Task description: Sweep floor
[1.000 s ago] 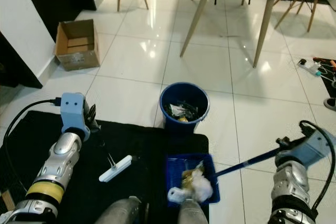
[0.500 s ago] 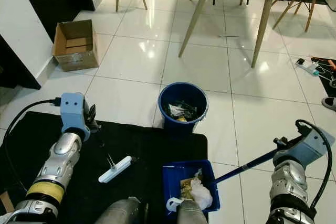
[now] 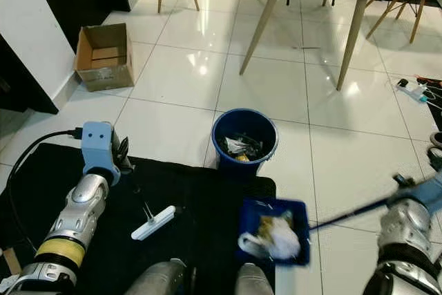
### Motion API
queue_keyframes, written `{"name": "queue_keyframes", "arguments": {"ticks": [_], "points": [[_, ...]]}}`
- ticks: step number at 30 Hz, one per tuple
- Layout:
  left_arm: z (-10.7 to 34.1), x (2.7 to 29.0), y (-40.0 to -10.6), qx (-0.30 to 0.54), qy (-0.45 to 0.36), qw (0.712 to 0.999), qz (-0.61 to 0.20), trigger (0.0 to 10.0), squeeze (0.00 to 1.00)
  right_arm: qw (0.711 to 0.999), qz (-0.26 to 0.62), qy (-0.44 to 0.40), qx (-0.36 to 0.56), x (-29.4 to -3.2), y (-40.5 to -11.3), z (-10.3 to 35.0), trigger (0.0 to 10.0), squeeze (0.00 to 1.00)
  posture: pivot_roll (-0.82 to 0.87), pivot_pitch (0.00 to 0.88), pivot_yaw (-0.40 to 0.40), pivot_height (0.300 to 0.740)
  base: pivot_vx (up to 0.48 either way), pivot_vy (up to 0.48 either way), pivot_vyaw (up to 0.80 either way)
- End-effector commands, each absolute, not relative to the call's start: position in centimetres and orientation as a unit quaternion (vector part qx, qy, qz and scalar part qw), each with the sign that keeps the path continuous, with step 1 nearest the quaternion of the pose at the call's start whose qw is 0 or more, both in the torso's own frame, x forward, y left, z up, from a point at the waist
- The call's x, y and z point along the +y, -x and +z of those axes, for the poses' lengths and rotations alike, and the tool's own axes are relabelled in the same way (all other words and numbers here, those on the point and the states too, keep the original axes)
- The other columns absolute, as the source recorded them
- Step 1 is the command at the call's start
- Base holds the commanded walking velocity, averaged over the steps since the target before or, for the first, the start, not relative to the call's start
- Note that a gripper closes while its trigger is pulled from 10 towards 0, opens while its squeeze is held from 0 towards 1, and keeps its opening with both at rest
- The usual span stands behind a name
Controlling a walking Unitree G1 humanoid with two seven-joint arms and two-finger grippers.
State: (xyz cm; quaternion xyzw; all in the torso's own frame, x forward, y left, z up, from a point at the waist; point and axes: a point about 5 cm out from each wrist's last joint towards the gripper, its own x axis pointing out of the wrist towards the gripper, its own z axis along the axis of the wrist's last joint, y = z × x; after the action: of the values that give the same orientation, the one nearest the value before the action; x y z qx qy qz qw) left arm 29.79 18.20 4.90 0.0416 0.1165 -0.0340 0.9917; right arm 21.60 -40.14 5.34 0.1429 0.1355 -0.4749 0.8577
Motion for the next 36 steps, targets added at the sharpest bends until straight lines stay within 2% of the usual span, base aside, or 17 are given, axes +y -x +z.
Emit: {"name": "queue_keyframes", "arguments": {"ticks": [1,10,16,22,36], "points": [[4.0,18.5,-29.3,0.142,-0.050,0.988,-0.032,10.0,0.00,0.846,-0.496,-0.145,0.131,-41.2,-20.9,5.8,10.0,0.00,0.01,0.073,-0.006,0.740,0.000,0.000,0.00],[4.0,18.5,-29.4,0.142,-0.051,0.988,-0.032,10.0,0.00,0.826,-0.532,-0.131,0.130,-42.6,-19.8,6.4,10.0,0.00,0.02,0.072,-0.007,0.740,0.000,0.000,0.00],[4.0,18.3,-29.2,0.137,-0.045,0.989,-0.032,10.0,0.00,0.866,-0.478,-0.114,0.096,-41.3,-21.5,6.7,10.0,0.00,0.01,0.070,-0.002,0.740,0.000,0.000,0.00],[4.1,18.0,-29.0,0.132,-0.029,0.990,-0.050,10.0,0.00,0.858,-0.487,-0.121,0.107,-40.9,-21.1,5.9,10.0,0.00,0.01,0.067,-0.002,0.740,0.000,0.000,0.00],[4.6,18.0,-28.9,0.116,-0.009,0.991,-0.059,10.0,0.00,0.847,-0.502,-0.131,0.116,-40.7,-19.6,4.5,10.0,0.00,0.01,0.061,0.004,0.740,0.392,0.000,0.00]]}}
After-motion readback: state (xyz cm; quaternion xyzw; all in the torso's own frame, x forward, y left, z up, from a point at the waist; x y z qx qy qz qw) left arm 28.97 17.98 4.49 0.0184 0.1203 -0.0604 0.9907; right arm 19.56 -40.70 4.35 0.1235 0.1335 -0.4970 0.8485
